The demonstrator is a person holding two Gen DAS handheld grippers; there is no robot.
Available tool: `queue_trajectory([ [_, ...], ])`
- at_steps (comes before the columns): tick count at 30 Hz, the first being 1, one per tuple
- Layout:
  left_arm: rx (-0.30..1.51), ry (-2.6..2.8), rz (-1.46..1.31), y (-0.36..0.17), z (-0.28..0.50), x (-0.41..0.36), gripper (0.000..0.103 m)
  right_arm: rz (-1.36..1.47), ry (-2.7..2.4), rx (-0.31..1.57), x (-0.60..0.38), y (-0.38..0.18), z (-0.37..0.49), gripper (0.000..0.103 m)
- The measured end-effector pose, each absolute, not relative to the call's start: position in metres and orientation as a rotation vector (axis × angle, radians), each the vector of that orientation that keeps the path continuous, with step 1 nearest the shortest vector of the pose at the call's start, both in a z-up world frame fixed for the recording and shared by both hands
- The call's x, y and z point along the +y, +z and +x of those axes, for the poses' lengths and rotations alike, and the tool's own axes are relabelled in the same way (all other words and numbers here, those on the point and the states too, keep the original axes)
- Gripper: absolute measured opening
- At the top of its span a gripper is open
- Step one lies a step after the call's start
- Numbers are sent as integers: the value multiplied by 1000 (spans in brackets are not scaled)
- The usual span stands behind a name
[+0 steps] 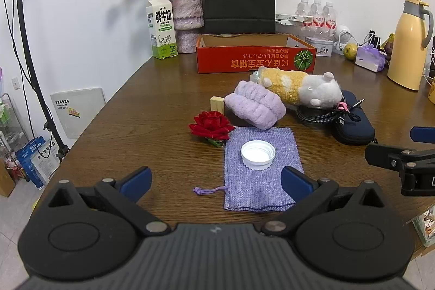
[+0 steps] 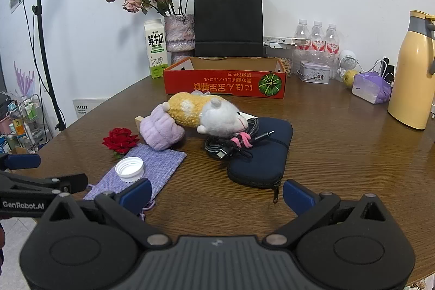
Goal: Organize objects
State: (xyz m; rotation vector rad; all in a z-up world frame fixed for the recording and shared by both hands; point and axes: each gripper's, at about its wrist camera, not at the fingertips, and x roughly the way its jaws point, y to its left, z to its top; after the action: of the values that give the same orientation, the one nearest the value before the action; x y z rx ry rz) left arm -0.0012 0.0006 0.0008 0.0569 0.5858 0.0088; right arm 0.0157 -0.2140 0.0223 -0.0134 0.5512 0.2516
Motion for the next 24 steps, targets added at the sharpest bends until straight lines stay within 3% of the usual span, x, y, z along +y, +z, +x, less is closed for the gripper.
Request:
queue_trajectory([
  [24, 587, 11, 52, 0, -2, 2, 103, -13, 252, 550, -216, 22, 14, 103],
])
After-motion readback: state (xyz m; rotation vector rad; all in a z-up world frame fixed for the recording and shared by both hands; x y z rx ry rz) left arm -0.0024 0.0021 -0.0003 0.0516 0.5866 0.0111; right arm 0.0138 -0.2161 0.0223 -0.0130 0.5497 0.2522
